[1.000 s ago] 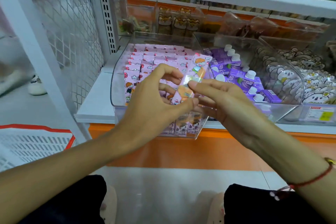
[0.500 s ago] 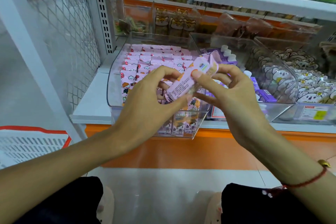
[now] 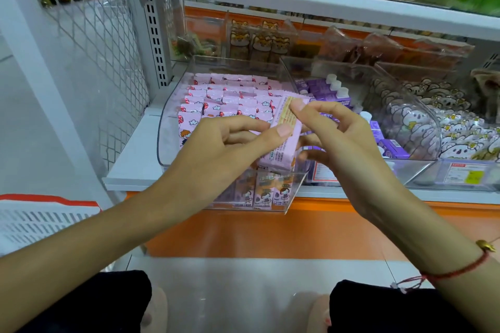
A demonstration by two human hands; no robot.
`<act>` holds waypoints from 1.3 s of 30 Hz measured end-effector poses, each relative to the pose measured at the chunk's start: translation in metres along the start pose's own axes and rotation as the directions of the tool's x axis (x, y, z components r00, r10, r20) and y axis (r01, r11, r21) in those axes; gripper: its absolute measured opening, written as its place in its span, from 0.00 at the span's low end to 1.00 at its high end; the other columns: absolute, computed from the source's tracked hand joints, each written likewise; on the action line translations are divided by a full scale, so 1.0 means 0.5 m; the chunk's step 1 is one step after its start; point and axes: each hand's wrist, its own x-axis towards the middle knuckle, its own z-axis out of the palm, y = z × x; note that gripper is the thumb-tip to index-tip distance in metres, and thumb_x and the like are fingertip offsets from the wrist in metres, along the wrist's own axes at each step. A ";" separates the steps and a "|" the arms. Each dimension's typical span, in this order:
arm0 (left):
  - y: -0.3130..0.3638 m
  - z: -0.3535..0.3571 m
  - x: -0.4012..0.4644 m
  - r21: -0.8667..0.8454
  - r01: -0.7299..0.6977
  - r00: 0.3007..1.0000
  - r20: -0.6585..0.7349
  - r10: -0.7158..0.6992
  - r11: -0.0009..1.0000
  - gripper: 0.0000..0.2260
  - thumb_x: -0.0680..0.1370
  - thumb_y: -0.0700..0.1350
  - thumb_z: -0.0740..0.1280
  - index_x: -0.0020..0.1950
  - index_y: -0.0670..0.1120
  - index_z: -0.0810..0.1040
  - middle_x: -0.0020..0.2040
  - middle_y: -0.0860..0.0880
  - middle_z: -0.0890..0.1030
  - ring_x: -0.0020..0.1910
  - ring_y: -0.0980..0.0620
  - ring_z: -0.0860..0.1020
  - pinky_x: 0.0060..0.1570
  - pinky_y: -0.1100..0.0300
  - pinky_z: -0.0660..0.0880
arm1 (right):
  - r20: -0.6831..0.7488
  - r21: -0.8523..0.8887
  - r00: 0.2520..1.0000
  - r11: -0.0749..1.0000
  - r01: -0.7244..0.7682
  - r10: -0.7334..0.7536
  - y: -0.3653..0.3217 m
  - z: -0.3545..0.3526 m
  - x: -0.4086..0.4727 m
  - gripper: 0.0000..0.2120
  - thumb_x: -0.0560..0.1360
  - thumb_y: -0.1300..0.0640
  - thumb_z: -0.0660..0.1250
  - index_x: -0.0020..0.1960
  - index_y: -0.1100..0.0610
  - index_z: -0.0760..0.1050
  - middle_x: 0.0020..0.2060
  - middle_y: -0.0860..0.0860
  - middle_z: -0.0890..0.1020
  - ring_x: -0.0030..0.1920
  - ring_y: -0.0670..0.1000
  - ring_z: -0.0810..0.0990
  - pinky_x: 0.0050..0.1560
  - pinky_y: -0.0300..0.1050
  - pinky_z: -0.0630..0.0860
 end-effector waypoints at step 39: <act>0.018 0.001 -0.006 0.214 -0.303 0.887 -0.293 0.357 0.929 0.14 0.68 0.53 0.75 0.50 0.49 0.82 0.43 0.52 0.77 0.42 0.57 0.78 0.35 0.66 0.72 | 0.286 0.003 0.937 0.977 -0.211 0.202 -0.003 0.007 -0.014 0.10 0.78 0.51 0.62 0.48 0.57 0.78 0.39 0.53 0.85 0.38 0.52 0.85 0.34 0.37 0.79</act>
